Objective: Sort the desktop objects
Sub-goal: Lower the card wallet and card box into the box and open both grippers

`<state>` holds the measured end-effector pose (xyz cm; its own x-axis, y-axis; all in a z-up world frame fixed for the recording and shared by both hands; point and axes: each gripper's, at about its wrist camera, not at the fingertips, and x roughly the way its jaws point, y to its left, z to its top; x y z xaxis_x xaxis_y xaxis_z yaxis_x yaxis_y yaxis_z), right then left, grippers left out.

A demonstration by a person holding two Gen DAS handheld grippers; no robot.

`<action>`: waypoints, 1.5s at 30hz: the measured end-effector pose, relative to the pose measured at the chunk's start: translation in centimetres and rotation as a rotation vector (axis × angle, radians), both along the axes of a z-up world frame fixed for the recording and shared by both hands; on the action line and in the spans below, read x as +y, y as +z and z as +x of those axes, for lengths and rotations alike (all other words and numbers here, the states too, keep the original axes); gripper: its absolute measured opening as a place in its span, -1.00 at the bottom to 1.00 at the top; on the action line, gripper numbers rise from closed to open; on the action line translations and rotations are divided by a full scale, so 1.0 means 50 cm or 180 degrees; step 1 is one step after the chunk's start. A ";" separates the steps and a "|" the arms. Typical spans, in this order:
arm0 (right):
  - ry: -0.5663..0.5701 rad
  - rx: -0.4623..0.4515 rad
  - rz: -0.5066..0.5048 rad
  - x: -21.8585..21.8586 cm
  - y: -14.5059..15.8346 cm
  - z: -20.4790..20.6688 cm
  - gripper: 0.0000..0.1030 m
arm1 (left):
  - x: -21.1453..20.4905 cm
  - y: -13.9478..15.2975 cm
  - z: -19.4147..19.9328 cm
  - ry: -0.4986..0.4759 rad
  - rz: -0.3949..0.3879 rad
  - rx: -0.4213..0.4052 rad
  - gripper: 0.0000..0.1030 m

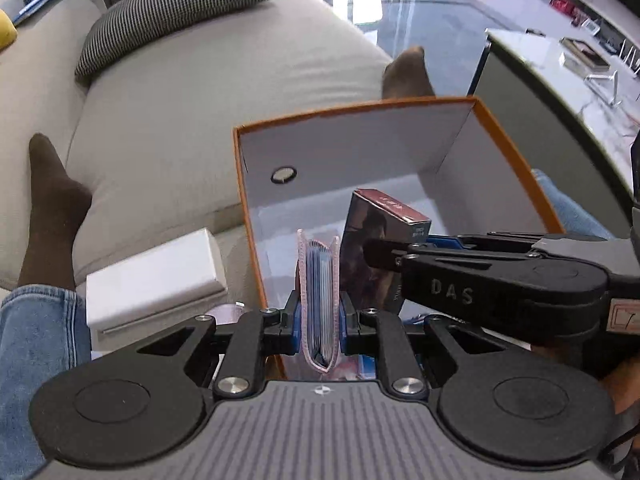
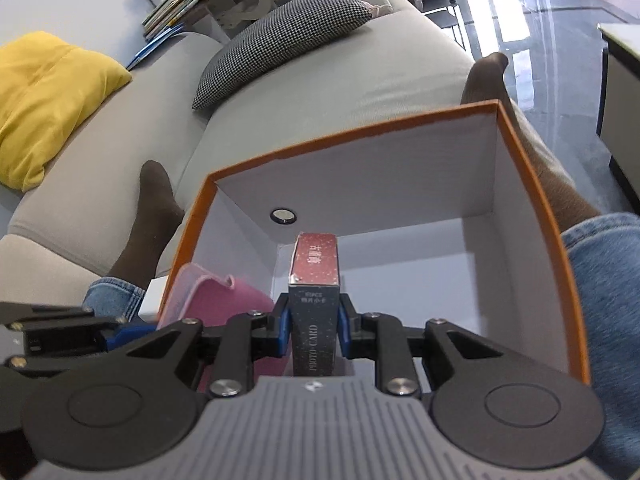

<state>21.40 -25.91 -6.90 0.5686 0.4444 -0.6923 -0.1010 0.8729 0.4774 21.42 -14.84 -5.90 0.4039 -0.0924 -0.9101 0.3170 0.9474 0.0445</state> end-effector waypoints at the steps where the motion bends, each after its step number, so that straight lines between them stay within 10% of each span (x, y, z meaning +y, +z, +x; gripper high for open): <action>1: -0.0001 0.0020 0.0006 0.003 -0.004 0.001 -0.53 | 0.001 -0.003 0.002 0.0000 -0.0001 0.0034 -0.63; 15: 0.0008 0.0102 -0.0014 -0.001 -0.015 -0.010 -0.50 | 0.048 0.007 -0.005 0.0049 -0.0458 0.0210 -0.53; 31: 0.0143 0.0021 -0.0288 0.037 0.007 -0.021 -0.48 | 0.165 0.111 -0.062 0.0419 -0.1084 -0.0332 -0.53; 45: 0.0349 0.0045 -0.0440 0.091 0.013 -0.027 -0.51 | 0.231 0.064 -0.072 0.0684 -0.1157 -0.0157 -0.53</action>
<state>20.05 -21.37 -6.26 0.5118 0.4032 -0.7586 -0.1934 0.9144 0.3555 17.81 -3.28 -2.71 0.4912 -0.3126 -0.8130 0.1164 0.9486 -0.2944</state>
